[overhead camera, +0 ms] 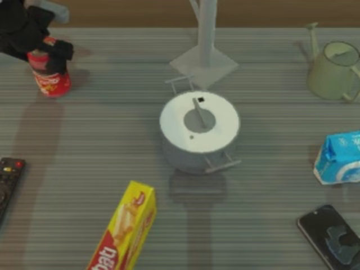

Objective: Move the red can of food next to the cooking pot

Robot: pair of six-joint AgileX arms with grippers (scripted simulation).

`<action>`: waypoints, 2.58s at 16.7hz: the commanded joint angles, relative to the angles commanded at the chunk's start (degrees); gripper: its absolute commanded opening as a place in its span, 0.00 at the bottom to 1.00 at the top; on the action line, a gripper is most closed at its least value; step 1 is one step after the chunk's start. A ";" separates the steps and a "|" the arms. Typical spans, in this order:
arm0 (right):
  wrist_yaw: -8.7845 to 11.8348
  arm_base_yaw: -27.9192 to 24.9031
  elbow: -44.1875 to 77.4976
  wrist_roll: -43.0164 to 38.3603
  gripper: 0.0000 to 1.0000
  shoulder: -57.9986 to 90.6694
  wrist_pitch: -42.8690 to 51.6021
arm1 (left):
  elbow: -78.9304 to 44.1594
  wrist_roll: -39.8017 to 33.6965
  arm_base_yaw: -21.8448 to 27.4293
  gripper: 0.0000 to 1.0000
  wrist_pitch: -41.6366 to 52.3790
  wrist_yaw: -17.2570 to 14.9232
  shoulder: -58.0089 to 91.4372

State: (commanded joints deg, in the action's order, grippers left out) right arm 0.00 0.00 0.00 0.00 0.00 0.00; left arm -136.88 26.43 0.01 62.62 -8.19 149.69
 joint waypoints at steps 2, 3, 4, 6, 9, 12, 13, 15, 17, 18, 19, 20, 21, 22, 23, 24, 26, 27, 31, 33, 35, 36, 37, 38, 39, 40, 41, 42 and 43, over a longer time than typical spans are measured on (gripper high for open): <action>0.00 0.00 0.00 0.00 1.00 0.00 0.00 | 0.00 0.00 0.00 0.25 0.00 0.00 0.00; 0.00 0.00 0.00 0.00 1.00 0.00 0.00 | 0.00 0.00 0.00 0.17 0.00 0.00 0.00; 0.00 0.00 0.00 0.00 1.00 0.00 0.00 | 0.00 0.00 0.00 0.10 0.00 0.00 0.00; 0.00 0.00 0.00 0.00 1.00 0.00 0.00 | 0.00 0.00 0.00 0.00 0.00 0.00 0.00; 0.00 0.00 0.00 0.00 1.00 0.00 0.00 | 0.00 0.00 0.00 0.00 0.00 0.00 0.00; 0.00 0.00 0.00 0.00 1.00 0.00 0.00 | 0.00 0.00 0.00 0.00 0.00 0.00 0.00; 0.00 0.00 0.00 0.00 1.00 0.00 0.00 | 0.00 0.00 0.00 0.00 0.00 0.00 0.00; 0.00 0.00 0.00 0.00 1.00 0.00 0.00 | 0.16 0.08 -0.19 0.00 0.00 0.03 -0.23; 0.00 0.00 0.00 0.00 1.00 0.00 0.00 | 2.26 -0.02 -0.43 0.00 -0.02 0.10 -2.32; 0.00 0.00 0.00 0.00 1.00 0.00 0.00 | 4.22 -0.02 -0.55 0.00 -0.02 0.13 -4.29; 0.00 0.00 0.00 0.00 1.00 0.00 0.00 | 6.77 0.01 -0.67 0.00 -0.02 0.16 -6.86; 0.00 0.00 0.00 0.00 1.00 0.00 0.00 | 9.81 0.06 -0.80 0.00 0.00 0.19 -10.01; 0.00 0.00 0.00 0.00 1.00 0.00 0.00 | 13.20 0.12 -0.94 0.00 0.05 0.22 -13.54; 0.00 0.00 0.00 0.00 1.00 0.00 0.00 | 16.74 0.17 -1.09 0.00 0.12 0.24 -17.23; 0.00 0.00 0.00 0.00 1.00 0.00 0.00 | 20.22 0.22 -1.26 0.00 0.21 0.26 -20.82; 0.00 0.00 0.00 0.00 1.00 0.00 0.00 | 23.35 0.27 -1.42 0.00 0.32 0.27 -23.98; 0.00 0.00 0.00 0.00 1.00 0.00 0.00 | 27.86 0.35 -1.71 0.00 0.51 0.29 -28.51; 0.00 0.00 0.00 0.00 1.00 0.00 0.00 | 29.19 0.38 -1.81 0.00 0.58 0.29 -29.85; 0.00 0.00 0.00 0.00 1.00 0.00 0.00 | 30.05 0.40 -1.89 0.00 0.64 0.30 -30.71; 0.00 0.00 0.00 0.00 1.00 0.00 0.00 | 29.91 0.36 -1.48 0.00 0.56 0.36 -30.55; 0.00 0.00 0.00 0.00 1.00 0.00 0.00 | 31.03 -1.62 -0.63 0.00 -0.21 0.97 -30.95; 0.00 0.00 0.00 0.00 1.00 0.00 0.00 | 32.04 -3.42 0.19 0.00 -0.91 1.51 -31.30; 0.00 0.00 0.00 0.00 1.00 0.00 0.00 | 33.33 -5.72 1.23 0.00 -1.79 2.19 -31.75; 0.00 0.00 0.00 0.00 1.00 0.00 0.00 | 34.86 -8.44 2.47 0.00 -2.83 2.97 -32.28; 0.00 0.00 0.00 0.00 1.00 0.00 0.00 | 36.60 -11.54 3.87 0.00 -4.00 3.85 -32.89; 0.00 0.00 0.00 0.00 1.00 0.00 0.00 | 38.52 -14.92 5.39 0.00 -5.27 4.80 -33.56; 0.00 0.00 0.00 0.00 1.00 0.00 0.00 | 40.57 -18.48 6.98 0.00 -6.61 5.81 -34.27; 0.00 0.00 0.00 0.00 1.00 0.00 0.00 | 42.70 -22.15 8.61 0.00 -7.98 6.85 -35.00; 0.00 0.00 0.00 0.00 1.00 0.00 0.00 | 44.83 -25.81 10.25 0.00 -9.36 7.89 -35.73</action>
State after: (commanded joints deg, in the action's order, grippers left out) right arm 0.00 0.00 0.00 0.00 0.00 0.00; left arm -92.04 0.62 10.26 53.27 -0.30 113.96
